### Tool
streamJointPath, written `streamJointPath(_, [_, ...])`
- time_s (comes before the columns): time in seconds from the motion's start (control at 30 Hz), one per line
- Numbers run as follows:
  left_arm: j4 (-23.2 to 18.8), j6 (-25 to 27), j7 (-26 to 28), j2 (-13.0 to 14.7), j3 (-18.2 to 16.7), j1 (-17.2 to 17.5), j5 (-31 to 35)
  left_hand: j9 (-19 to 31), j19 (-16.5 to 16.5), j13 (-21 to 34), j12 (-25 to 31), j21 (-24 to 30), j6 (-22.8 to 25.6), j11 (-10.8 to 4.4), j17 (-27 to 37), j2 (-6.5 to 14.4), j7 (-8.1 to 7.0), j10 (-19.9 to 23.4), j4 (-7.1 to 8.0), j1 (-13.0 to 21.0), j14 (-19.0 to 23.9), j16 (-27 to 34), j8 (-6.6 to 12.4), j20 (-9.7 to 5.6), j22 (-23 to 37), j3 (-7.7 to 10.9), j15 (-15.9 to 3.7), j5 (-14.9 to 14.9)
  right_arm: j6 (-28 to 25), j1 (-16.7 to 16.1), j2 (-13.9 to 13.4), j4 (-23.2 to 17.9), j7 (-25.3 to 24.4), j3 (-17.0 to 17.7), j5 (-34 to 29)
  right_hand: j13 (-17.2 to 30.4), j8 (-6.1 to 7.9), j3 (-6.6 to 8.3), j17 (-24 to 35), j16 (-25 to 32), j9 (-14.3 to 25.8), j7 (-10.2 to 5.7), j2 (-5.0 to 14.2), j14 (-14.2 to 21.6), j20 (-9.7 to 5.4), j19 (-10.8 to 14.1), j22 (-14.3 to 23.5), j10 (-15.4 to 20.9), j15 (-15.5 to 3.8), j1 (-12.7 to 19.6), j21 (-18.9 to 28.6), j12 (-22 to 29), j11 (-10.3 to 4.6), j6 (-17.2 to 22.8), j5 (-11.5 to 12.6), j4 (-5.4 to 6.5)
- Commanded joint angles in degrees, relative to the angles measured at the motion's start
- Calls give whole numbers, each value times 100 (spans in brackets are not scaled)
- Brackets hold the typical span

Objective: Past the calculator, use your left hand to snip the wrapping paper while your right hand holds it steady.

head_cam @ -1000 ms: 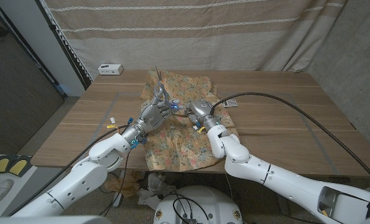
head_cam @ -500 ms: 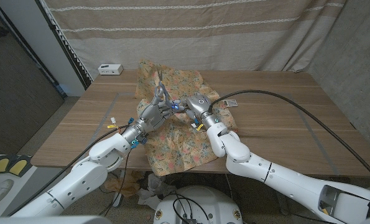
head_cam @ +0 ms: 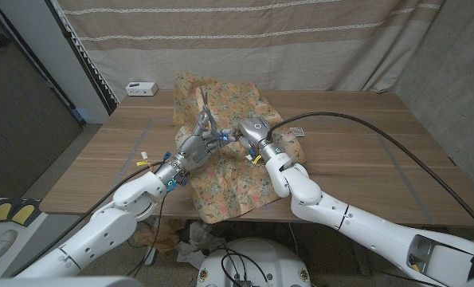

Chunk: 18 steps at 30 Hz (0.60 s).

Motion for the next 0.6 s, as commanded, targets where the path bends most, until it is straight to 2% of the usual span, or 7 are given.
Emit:
streamJointPath(0.03, [-26, -29, 20, 25, -44, 63, -13, 21, 12, 8, 22, -9, 5, -618, 16, 39, 10, 667, 40, 28, 56, -6, -19, -3, 13, -12, -932, 30, -62, 198, -74, 419, -169, 176, -277, 222, -8, 48, 7, -13, 20, -52, -4, 26, -29, 0, 18, 258, -980, 55, 44, 310, -215, 51, -15, 6])
streamJointPath(0.33, [-54, 13, 64, 47, -64, 61, -6, 21, 8, 6, 29, -11, 5, -617, 17, 38, 1, 673, 44, 26, 57, -15, -21, -4, 13, -14, -931, 35, -40, 266, -213, 502, -388, 256, -400, 232, -39, 45, 3, -33, 17, -70, -9, 25, -111, 9, 21, 209, -980, 53, 54, 298, -217, 41, -29, 11])
streamJointPath(0.5, [-76, 73, 91, 80, -70, 44, -2, 21, 6, -2, 29, -12, -5, -615, 18, 31, 20, 678, 48, 20, 64, -17, -26, -4, 13, -18, -930, 36, -176, 288, -287, 462, -218, 296, -518, 248, -53, 45, 0, -50, 16, -69, -10, 12, -140, 16, 24, 187, -980, 57, 61, 300, -219, 42, -34, 10])
streamJointPath(0.6, [-89, 92, 123, 86, -77, 47, 2, 21, 5, -4, 30, -12, 4, -615, 19, 27, 30, 677, 49, 17, 63, -21, -22, -6, 13, -20, -930, 37, -452, 271, -252, 407, -12, 344, -602, 251, -57, 47, -2, -57, 15, -76, -8, 7, -139, 24, 25, 178, -981, 60, 66, 298, -221, 48, -36, 10])
